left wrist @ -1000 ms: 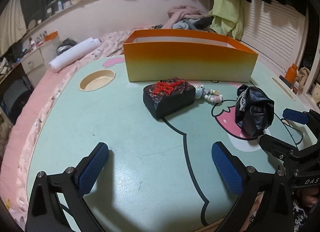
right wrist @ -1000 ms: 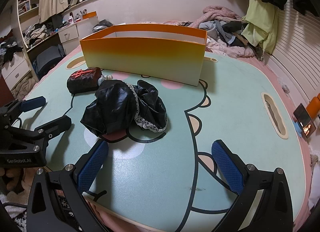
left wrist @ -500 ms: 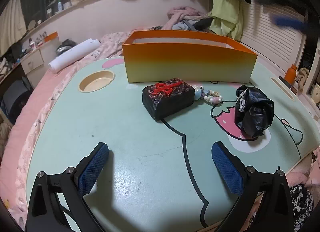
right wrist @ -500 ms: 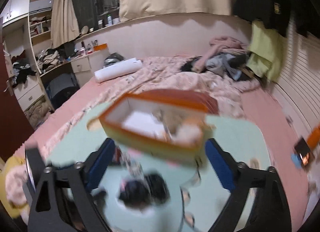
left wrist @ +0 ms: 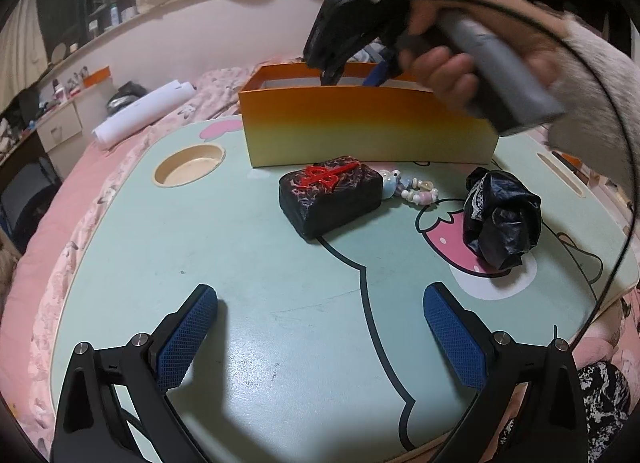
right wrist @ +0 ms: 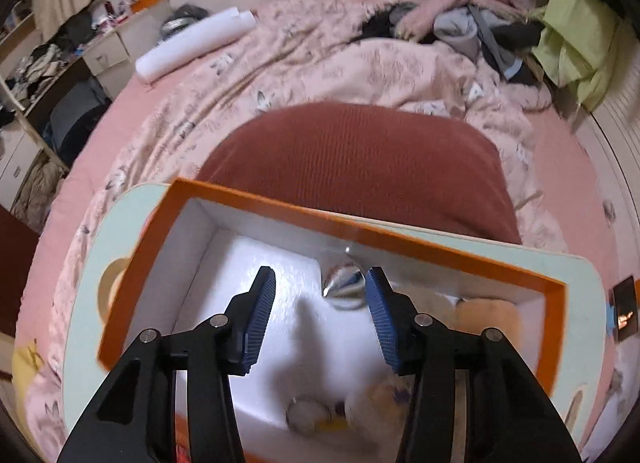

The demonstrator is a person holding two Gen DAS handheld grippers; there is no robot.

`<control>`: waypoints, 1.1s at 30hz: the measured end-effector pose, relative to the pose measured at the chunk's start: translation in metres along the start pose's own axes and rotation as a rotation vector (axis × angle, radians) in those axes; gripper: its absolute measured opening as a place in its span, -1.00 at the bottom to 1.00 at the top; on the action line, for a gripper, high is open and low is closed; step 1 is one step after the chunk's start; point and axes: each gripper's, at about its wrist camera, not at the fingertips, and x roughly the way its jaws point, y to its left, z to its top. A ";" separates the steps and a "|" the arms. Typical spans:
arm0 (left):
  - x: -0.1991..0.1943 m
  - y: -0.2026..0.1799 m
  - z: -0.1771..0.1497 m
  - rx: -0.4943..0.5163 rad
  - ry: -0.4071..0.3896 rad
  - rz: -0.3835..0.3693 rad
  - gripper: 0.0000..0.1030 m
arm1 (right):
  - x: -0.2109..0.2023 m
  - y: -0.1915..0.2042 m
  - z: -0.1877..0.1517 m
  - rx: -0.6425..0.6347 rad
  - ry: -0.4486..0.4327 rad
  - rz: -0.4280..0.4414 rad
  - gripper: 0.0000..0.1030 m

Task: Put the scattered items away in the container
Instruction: 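Grasp the silver cone inside the box with the right gripper and lift, then set the silver cone on the mat beside the box with the right gripper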

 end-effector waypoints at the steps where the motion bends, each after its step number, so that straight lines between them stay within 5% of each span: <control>1: 0.000 0.000 0.000 0.002 -0.001 0.001 1.00 | 0.006 -0.001 0.000 0.014 0.012 -0.009 -0.06; 3: 0.000 0.000 0.000 0.004 -0.003 -0.002 1.00 | 0.017 -0.005 0.003 0.042 0.047 0.005 -0.32; 7: 0.000 0.001 0.000 -0.002 -0.004 -0.011 1.00 | 0.013 -0.005 0.000 0.055 0.057 0.022 -0.39; 13: 0.000 0.001 0.000 -0.002 -0.005 -0.011 1.00 | -0.044 0.000 -0.018 0.025 -0.108 0.094 -0.39; 18: -0.001 -0.001 0.000 -0.003 -0.003 -0.009 1.00 | -0.101 0.007 -0.076 -0.054 -0.189 0.211 -0.39; 24: -0.002 -0.002 0.000 -0.005 -0.003 -0.006 1.00 | -0.096 0.001 -0.126 -0.045 -0.161 0.253 -0.39; 27: -0.002 -0.002 0.000 -0.005 -0.003 -0.007 1.00 | -0.079 -0.001 -0.132 -0.030 -0.140 0.162 -0.37; 30: -0.002 -0.002 0.000 -0.005 -0.003 -0.007 1.00 | -0.068 -0.009 -0.131 0.024 -0.129 0.179 -0.36; 33: -0.003 -0.002 0.000 -0.005 -0.003 -0.007 1.00 | -0.079 -0.020 -0.134 0.081 -0.180 0.216 0.04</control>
